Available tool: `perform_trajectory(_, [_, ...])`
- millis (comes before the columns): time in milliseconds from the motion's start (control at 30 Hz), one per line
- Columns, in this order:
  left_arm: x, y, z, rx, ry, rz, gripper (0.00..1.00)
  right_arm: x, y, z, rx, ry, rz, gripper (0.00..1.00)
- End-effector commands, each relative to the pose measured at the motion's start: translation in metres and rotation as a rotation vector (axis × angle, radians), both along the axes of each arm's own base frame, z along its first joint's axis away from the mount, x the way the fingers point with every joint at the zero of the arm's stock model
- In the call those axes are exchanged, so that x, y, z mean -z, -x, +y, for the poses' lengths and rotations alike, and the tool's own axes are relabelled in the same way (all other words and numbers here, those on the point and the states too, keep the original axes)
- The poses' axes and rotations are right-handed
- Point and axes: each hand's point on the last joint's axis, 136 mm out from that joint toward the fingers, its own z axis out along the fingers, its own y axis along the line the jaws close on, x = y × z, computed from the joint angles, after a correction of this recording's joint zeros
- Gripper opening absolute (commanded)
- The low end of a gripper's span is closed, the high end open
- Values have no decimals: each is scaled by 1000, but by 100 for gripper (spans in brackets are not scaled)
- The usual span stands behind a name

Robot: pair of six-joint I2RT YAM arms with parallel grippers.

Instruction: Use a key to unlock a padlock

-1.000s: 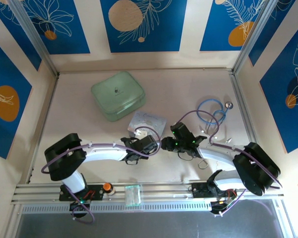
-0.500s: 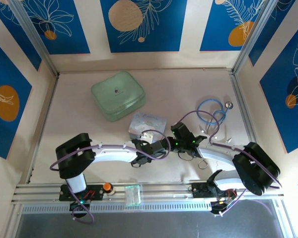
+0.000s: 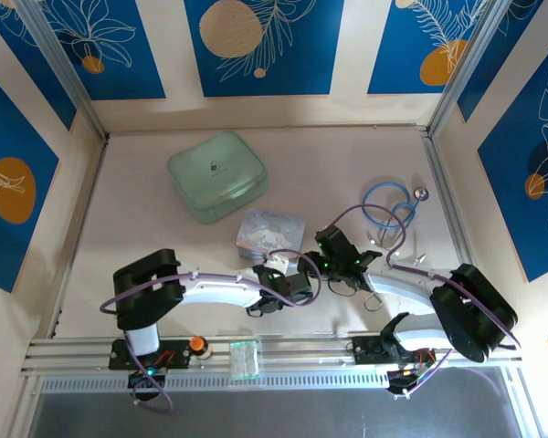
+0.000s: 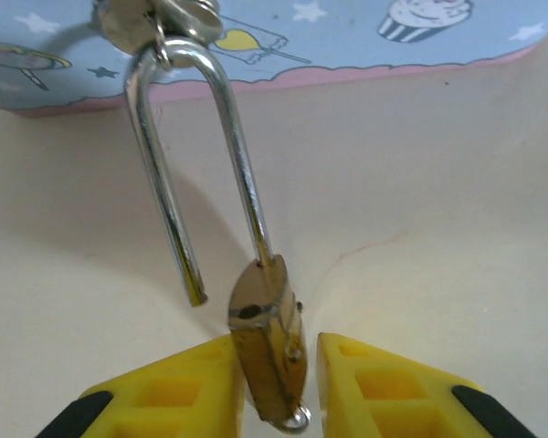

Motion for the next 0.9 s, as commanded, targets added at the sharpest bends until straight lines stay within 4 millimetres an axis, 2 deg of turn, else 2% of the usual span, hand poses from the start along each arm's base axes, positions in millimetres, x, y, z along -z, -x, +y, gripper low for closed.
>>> perform_trajectory(0, [-6,1,-2,-6,-23,-16,25,4,1,-5,28,6,6,42])
perform_trajectory(200, [-13,-2,-1,10,-85,-51,25,5,3,-6,31,7,10,42])
perform_trajectory(467, [-14,12,-16,46,-53,-28,26,6,5,-12,45,18,10,42])
perform_trajectory(667, [-12,16,-20,52,-20,-7,26,2,5,-7,23,-8,-12,43])
perform_trajectory(767, [-18,16,-22,60,32,-18,30,-6,6,-4,7,-35,-50,45])
perform_trajectory(867, [-33,12,-18,59,75,-49,37,-15,8,-2,-13,-69,-90,49])
